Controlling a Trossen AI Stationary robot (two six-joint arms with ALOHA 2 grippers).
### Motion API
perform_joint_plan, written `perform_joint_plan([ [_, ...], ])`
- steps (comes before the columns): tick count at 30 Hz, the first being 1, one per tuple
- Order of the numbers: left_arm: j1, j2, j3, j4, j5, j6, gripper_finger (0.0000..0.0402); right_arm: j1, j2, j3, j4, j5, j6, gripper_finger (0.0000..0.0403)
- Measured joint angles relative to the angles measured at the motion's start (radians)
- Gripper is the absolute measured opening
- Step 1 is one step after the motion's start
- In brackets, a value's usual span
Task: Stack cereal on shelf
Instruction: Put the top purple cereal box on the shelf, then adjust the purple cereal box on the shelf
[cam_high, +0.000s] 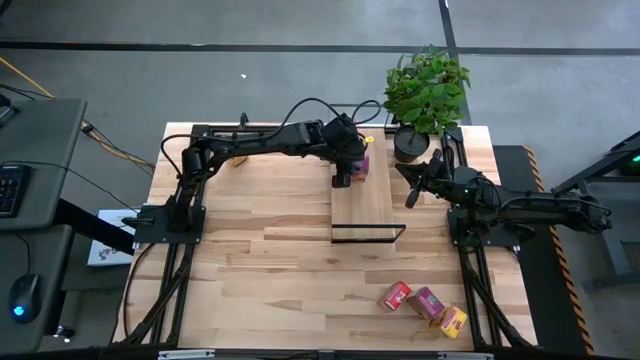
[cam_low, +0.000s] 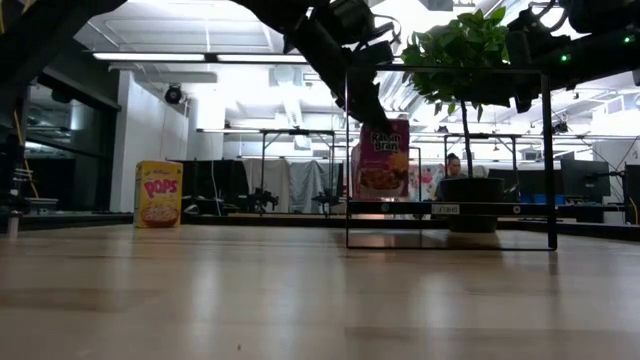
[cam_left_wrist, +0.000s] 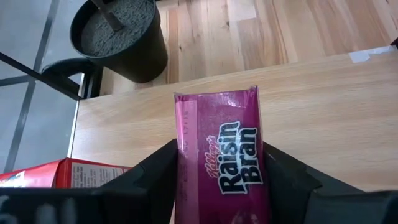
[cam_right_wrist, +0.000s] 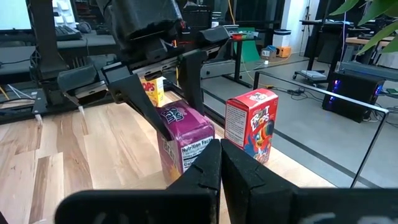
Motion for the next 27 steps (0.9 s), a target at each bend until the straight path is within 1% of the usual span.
perform_joint_plan([
  [6, 0.000, 0.000, 0.000, 0.004, 0.000, 0.001, 0.0201, 0.000, 0.000, 0.000, 0.000, 0.000, -0.001, 0.0000],
  [16, 0.003, -0.004, 0.000, 0.022, -0.032, 0.002, 0.0202, 0.000, 0.000, 0.000, 0.000, -0.001, 0.002, 0.0000],
  [22, 0.007, -0.044, 0.002, 0.024, -0.044, 0.001, 0.0202, 0.000, 0.000, 0.000, 0.000, -0.002, 0.002, 0.0000],
  [27, 0.007, -0.078, 0.002, 0.008, -0.034, -0.002, 0.0202, 0.000, 0.000, 0.000, 0.000, -0.004, 0.002, 0.0000],
])
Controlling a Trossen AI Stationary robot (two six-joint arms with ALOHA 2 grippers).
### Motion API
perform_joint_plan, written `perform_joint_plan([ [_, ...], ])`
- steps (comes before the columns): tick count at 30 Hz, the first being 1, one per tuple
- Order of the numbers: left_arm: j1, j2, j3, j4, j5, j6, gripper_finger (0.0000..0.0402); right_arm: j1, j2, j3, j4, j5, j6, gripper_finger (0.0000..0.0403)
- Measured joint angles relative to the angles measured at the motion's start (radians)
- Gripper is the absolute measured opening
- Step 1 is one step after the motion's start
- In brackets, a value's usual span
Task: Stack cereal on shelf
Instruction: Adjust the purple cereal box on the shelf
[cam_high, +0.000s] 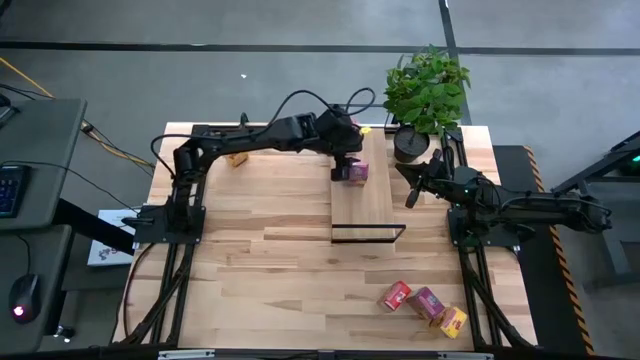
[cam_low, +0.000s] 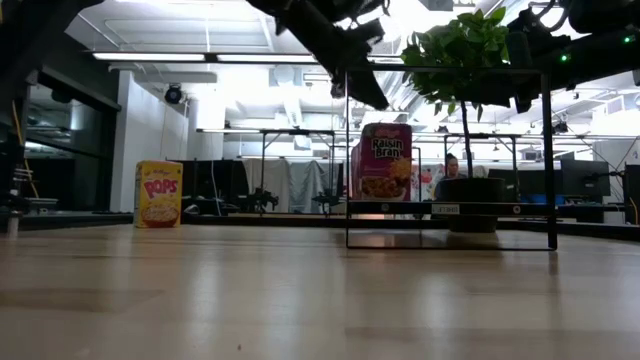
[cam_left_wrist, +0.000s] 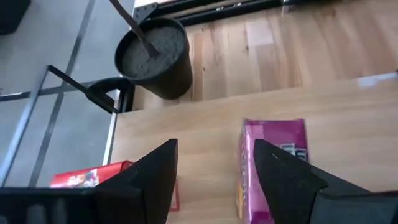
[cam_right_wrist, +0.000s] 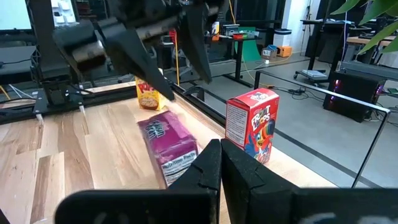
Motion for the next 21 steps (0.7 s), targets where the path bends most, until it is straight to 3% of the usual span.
perform_joint_plan([
  [6, 0.001, -0.017, 0.000, -0.074, 0.102, -0.074, 0.0186, 0.000, 0.000, 0.000, -0.004, 0.000, 0.000, 0.0000],
  [9, 0.008, -0.031, -0.025, -0.082, 0.167, -0.109, 0.0142, 0.000, 0.000, 0.000, -0.010, 0.000, 0.000, 0.0000],
  [12, 0.007, -0.068, -0.112, -0.045, 0.224, -0.165, 0.0074, 0.000, 0.000, 0.000, -0.029, 0.000, 0.000, 0.0000],
  [15, -0.001, -0.144, -0.238, 0.070, 0.235, -0.235, 0.0013, 0.000, 0.000, 0.000, -0.047, 0.001, -0.001, 0.0000],
  [21, -0.050, -0.334, -0.572, 0.447, 0.224, -0.373, 0.0004, 0.000, 0.014, 0.000, -0.047, 0.008, -0.003, 0.0000],
])
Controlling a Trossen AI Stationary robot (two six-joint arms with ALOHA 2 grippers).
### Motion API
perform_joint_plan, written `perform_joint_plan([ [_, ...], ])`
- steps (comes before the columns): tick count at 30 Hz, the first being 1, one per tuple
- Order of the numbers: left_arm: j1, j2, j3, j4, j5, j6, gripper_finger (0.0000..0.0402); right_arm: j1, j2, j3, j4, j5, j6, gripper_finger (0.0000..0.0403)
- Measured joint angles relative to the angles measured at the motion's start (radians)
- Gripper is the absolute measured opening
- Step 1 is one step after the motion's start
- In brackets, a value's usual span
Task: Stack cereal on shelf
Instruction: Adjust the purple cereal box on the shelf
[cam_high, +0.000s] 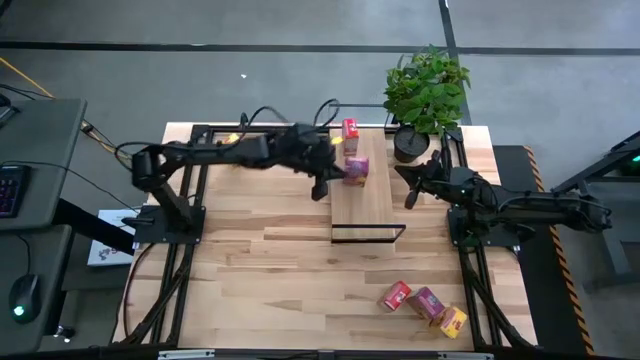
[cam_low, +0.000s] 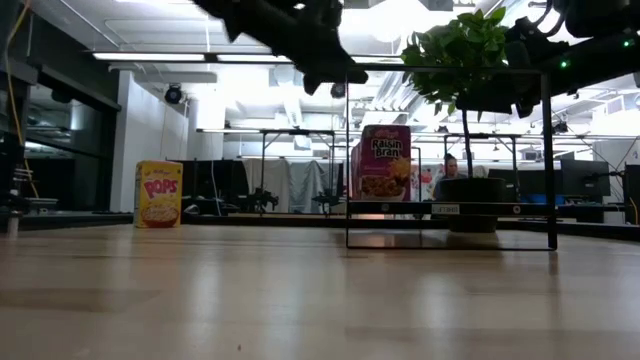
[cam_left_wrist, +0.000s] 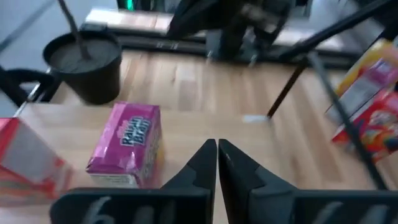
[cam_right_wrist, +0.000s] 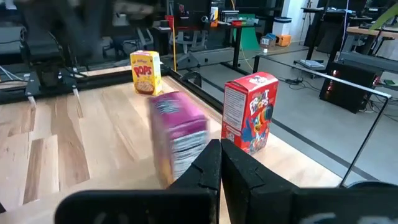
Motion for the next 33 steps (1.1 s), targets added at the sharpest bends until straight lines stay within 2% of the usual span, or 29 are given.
perform_joint_plan([
  [3, -0.025, -0.036, -0.186, 0.279, -0.007, -0.087, 0.0003, 0.000, 0.007, 0.000, 0.005, 0.000, 0.000, 0.0000],
  [6, -0.034, -0.012, -0.336, 0.500, -0.059, -0.177, 0.0001, 0.000, 0.010, 0.000, 0.014, 0.002, 0.003, 0.0000],
  [10, -0.032, 0.064, -0.422, 0.641, -0.155, -0.247, 0.0000, 0.000, 0.018, 0.000, 0.028, 0.000, 0.007, 0.0000],
  [15, -0.014, 0.187, -0.402, 0.706, -0.174, -0.262, 0.0000, 0.000, 0.033, 0.000, 0.045, -0.024, 0.007, 0.0000],
  [20, 0.000, 0.266, -0.334, 0.728, -0.101, -0.272, 0.0000, 0.000, 0.049, 0.000, 0.059, -0.007, 0.007, 0.0000],
  [26, 0.022, 0.289, -0.308, 0.719, -0.121, -0.207, 0.0000, 0.000, 0.059, 0.000, 0.063, -0.006, 0.003, 0.0000],
  [33, 0.101, 0.289, -0.308, 0.718, -0.134, -0.181, 0.0000, 0.000, 0.064, 0.000, 0.072, -0.005, 0.001, 0.0000],
])
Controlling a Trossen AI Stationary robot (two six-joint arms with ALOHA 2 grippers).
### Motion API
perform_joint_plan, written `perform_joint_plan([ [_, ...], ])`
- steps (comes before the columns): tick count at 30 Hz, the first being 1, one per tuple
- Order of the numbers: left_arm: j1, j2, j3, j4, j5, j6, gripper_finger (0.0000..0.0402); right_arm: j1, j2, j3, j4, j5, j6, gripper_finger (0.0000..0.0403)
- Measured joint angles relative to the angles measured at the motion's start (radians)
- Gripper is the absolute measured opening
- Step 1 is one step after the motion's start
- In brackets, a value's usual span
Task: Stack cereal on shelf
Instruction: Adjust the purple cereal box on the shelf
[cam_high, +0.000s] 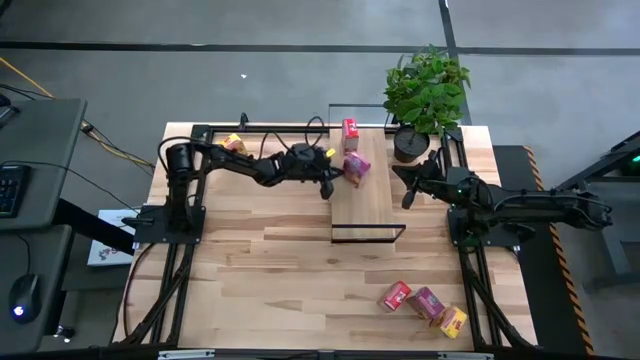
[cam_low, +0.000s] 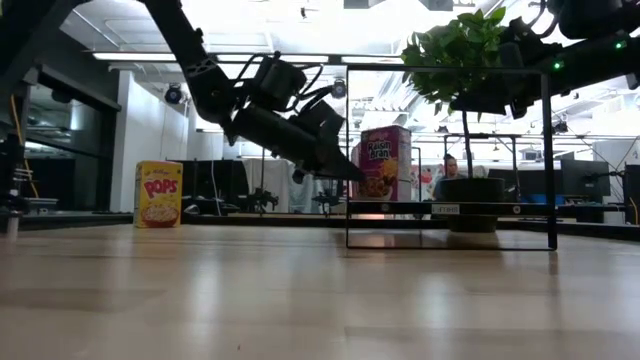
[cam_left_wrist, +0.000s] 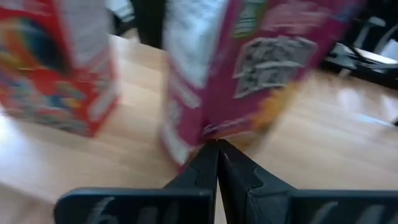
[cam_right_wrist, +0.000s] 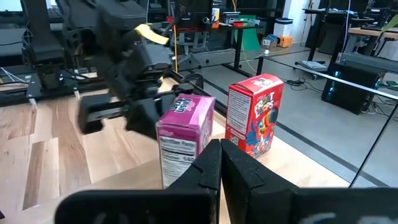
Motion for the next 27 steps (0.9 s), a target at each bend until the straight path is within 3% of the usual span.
perform_joint_plan([
  [11, 0.116, -0.001, 0.002, 0.061, 0.003, 0.015, 0.0000, 0.000, 0.002, 0.000, 0.006, -0.039, 0.028, 0.0000],
  [19, 0.121, -0.005, 0.001, -0.007, 0.036, 0.016, 0.0000, -0.048, 0.153, 0.000, -0.009, -0.087, 0.135, 0.0000],
  [27, 0.089, -0.005, 0.001, -0.006, 0.150, 0.045, 0.0000, -0.299, 0.349, 0.050, 0.027, -0.401, 0.190, 0.0000],
])
